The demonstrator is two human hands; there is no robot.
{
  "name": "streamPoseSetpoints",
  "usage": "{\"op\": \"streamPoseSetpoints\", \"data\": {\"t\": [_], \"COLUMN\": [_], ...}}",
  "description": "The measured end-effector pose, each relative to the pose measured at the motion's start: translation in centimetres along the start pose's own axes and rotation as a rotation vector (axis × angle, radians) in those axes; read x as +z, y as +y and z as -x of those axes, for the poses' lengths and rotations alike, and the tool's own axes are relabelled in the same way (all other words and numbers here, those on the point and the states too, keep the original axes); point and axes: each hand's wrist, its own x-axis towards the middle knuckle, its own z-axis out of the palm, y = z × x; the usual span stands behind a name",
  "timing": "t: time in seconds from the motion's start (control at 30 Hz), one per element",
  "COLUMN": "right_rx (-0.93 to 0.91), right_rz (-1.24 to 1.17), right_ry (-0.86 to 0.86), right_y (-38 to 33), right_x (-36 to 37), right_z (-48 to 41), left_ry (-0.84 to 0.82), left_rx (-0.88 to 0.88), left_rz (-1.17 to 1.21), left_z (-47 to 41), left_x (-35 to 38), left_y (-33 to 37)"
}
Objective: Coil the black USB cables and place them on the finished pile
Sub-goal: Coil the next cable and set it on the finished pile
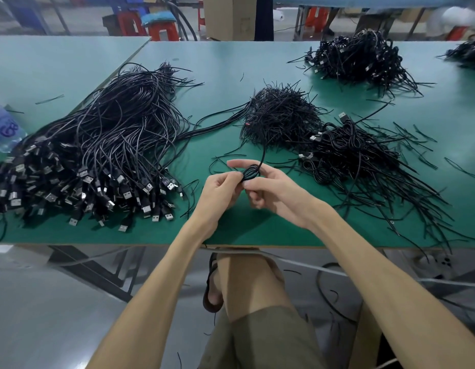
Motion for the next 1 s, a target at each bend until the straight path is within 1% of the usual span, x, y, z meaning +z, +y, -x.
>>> {"op": "streamPoseSetpoints", "data": {"t": [0.13, 0.23, 0.33, 0.47, 0.5, 0.7, 0.8, 0.9, 1.0], "right_rx": [-0.025, -0.057, -0.106, -0.23, -0.252, -0.314, -0.318, -0.314, -0.326], "right_rz": [0.069, 0.188, 0.41, 0.779, 0.812, 0.563, 0.466, 0.45, 0.485], "right_ry": [0.002, 0.052, 0.176, 0.376, 0.4, 0.395, 0.359, 0.345, 0.401], "right_y": [0.1, -0.2, -0.4, 0.3, 0.6, 1.7, 1.6, 1.3, 1.1], "right_x": [0.1, -0.1, -0.2, -0.1, 0.1, 1.7, 1.8, 1.8, 1.7], "right_z": [0.2, 0.5, 0.6, 0.7, 0.7, 0.6, 0.7, 0.8, 0.8], "left_ry": [-0.01, -0.04, -0.041, -0.022, -0.021, -0.036, -0.041, -0.037, 0.011], "left_rx": [0.0, -0.002, -0.012, -0.022, -0.023, -0.022, -0.028, -0.024, 0.074], "left_rz": [-0.024, -0.027, -0.012, 0.016, 0.023, 0.074, 0.069, 0.065, -0.03], "left_z": [-0.1, -0.1, 0.0, -0.1, -0.2, -0.1, 0.0, 0.1, 0.1], "left_x": [-0.2, -0.2, -0.3, -0.3, -0.3, -0.5, -0.6, -0.4, 0.3], "left_y": [0.1, 0.2, 0.0, -0.2, -0.1, 0.0, 0.1, 0.0, -0.2]}}
